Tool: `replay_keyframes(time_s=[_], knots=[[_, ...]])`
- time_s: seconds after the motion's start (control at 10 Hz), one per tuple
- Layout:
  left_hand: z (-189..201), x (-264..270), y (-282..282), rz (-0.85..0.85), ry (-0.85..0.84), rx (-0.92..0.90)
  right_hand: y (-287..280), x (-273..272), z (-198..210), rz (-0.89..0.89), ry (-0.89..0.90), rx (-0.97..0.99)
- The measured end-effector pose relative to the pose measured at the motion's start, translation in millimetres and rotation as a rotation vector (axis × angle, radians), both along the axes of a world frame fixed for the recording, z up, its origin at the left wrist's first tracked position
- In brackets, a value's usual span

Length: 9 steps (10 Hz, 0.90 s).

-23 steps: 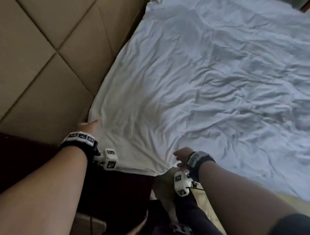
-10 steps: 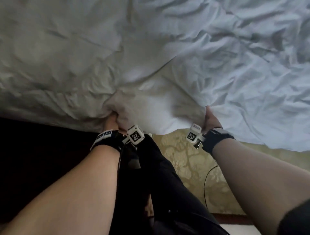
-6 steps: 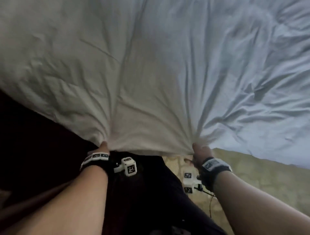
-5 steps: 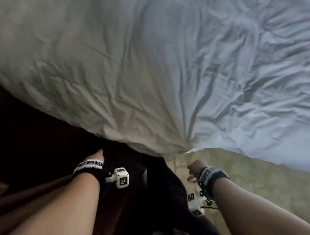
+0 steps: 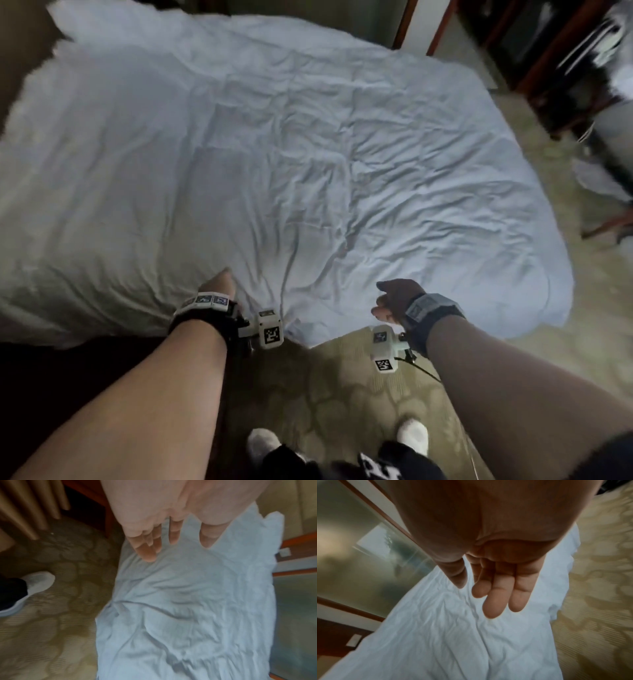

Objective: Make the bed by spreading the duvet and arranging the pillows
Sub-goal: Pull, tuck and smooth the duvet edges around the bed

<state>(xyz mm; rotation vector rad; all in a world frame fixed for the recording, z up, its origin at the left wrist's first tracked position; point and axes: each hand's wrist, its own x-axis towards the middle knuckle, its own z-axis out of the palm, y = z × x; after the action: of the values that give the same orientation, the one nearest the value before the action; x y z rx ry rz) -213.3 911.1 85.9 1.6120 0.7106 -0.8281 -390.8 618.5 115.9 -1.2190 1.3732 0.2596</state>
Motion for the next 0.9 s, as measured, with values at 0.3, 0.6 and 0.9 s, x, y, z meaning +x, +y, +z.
replay_keyframes(time_s=[0.3,0.6,0.9], knots=[[71,-103,-171,-0.024,-0.068,0.021,-155,-142,34,-0.144,-0.099,-0.036],[112,-213,-372,-0.145,-0.088,-0.095,-313,-275,91,-0.277,-0.177,-0.159],[113,-220,-476,-0.177,-0.094,-0.130,-427,-295,92,-0.307,-0.169,-0.184]])
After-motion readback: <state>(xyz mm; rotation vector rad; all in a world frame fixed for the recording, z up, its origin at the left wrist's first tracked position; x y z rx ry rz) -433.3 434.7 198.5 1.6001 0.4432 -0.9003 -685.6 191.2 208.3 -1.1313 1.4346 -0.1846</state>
